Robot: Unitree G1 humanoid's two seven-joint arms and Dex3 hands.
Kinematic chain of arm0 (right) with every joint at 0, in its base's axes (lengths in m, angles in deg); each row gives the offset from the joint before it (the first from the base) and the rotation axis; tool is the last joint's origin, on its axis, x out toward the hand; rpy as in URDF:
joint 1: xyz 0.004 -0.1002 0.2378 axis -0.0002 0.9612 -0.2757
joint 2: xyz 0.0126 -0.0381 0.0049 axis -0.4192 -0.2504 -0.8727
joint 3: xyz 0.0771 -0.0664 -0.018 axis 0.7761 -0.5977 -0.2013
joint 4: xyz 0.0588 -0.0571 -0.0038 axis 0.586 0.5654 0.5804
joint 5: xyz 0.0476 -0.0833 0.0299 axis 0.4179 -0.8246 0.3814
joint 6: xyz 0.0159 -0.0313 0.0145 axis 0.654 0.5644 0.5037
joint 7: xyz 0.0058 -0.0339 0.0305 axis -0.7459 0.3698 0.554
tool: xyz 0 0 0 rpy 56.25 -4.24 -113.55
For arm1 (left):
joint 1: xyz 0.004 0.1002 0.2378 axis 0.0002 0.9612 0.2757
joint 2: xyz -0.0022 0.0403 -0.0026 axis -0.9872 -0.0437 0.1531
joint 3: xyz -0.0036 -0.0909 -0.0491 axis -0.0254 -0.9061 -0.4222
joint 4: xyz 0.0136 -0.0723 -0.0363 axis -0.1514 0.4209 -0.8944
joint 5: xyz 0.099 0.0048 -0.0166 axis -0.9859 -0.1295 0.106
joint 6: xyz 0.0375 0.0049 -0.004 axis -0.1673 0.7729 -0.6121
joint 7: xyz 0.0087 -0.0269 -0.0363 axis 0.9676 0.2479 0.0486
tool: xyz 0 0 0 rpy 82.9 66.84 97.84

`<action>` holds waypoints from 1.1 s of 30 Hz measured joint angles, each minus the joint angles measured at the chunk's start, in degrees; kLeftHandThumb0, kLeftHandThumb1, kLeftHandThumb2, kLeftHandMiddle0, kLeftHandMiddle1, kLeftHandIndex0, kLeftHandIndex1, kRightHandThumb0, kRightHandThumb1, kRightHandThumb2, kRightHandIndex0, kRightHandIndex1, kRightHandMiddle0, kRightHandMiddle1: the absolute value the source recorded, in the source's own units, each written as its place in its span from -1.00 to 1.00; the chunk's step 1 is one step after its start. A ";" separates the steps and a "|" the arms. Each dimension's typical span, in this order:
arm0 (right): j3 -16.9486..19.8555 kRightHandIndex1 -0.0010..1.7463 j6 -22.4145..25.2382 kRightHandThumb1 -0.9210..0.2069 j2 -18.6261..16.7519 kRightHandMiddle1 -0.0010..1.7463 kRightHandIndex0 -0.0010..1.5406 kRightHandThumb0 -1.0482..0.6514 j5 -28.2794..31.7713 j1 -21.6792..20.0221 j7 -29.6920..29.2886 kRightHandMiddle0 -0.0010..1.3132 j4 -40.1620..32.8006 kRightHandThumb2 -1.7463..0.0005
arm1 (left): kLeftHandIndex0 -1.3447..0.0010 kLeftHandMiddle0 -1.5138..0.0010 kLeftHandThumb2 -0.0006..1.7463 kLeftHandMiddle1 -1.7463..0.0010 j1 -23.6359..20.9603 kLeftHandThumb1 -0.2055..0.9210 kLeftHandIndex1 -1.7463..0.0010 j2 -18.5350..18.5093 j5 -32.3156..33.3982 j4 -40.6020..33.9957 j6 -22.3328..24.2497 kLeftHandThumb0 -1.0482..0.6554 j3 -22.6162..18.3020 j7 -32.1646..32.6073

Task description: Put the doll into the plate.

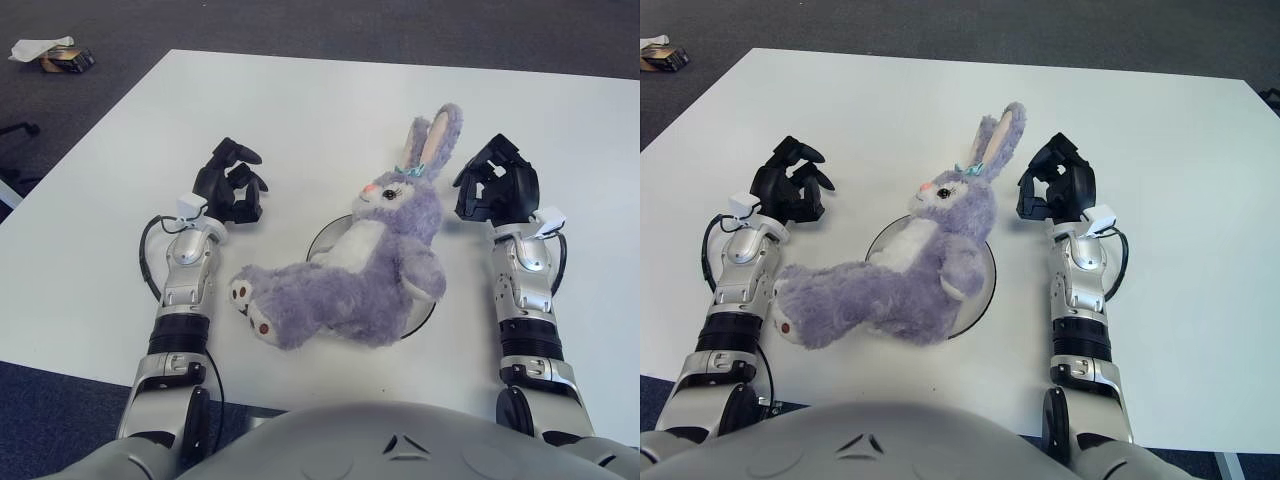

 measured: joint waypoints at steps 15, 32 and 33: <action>0.31 1.00 1.59 0.13 -0.02 1.00 -0.32 0.22 0.27 0.00 -0.18 -0.22 0.04 -0.56 | 0.45 0.05 0.52 -0.87 0.00 -0.11 -1.00 0.04 -0.10 0.02 -0.19 0.21 0.04 -0.04; 0.62 1.00 0.10 0.16 1.19 1.00 -0.30 0.22 -0.62 -0.89 -0.12 -0.20 3.61 -0.58 | 0.46 0.06 0.51 -0.87 -0.15 -0.10 -1.00 0.49 -0.22 0.21 -0.67 0.21 0.28 -0.04; 0.60 1.00 -0.09 0.16 1.26 1.00 -0.30 0.22 -0.88 -0.99 -0.16 -0.20 3.90 -0.59 | 0.46 0.06 0.51 -0.87 -0.18 -0.10 -1.00 0.51 -0.22 0.27 -0.68 0.21 0.30 -0.04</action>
